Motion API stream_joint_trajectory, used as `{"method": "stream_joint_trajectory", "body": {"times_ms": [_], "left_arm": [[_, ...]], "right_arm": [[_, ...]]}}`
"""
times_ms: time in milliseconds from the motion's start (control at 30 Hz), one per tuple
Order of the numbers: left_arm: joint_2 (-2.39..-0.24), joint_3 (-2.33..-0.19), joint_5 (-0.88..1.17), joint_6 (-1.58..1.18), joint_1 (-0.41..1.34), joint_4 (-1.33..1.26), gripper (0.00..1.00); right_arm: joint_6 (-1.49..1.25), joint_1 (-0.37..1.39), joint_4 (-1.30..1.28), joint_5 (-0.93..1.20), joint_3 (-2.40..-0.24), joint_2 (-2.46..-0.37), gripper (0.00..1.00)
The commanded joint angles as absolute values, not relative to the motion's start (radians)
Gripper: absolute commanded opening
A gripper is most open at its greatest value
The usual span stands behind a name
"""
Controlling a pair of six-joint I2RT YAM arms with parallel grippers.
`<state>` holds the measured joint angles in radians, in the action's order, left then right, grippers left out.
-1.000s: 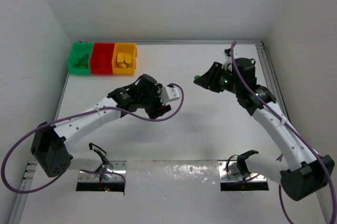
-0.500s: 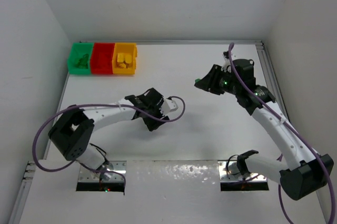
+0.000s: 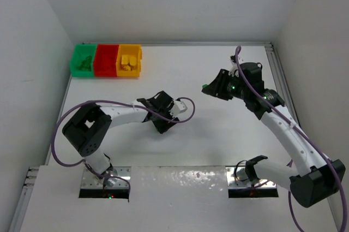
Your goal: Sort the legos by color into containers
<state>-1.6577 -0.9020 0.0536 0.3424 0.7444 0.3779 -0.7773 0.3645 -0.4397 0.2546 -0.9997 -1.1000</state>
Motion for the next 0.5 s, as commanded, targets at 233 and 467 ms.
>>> {"method": "stream_joint_trajectory", "body": {"times_ms": [233, 467], "left_arm": [[-1.634, -0.995, 0.06, 0.333, 0.741, 0.365, 0.66], [-1.565, -1.144, 0.11, 0.373, 0.741, 0.413, 0.83]], "right_arm": [[-0.761, 0.371, -0.433, 0.259, -1.005, -1.092, 0.0], [-0.709, 0.371, -0.537, 0.195, -1.051, -1.089, 0.0]]}}
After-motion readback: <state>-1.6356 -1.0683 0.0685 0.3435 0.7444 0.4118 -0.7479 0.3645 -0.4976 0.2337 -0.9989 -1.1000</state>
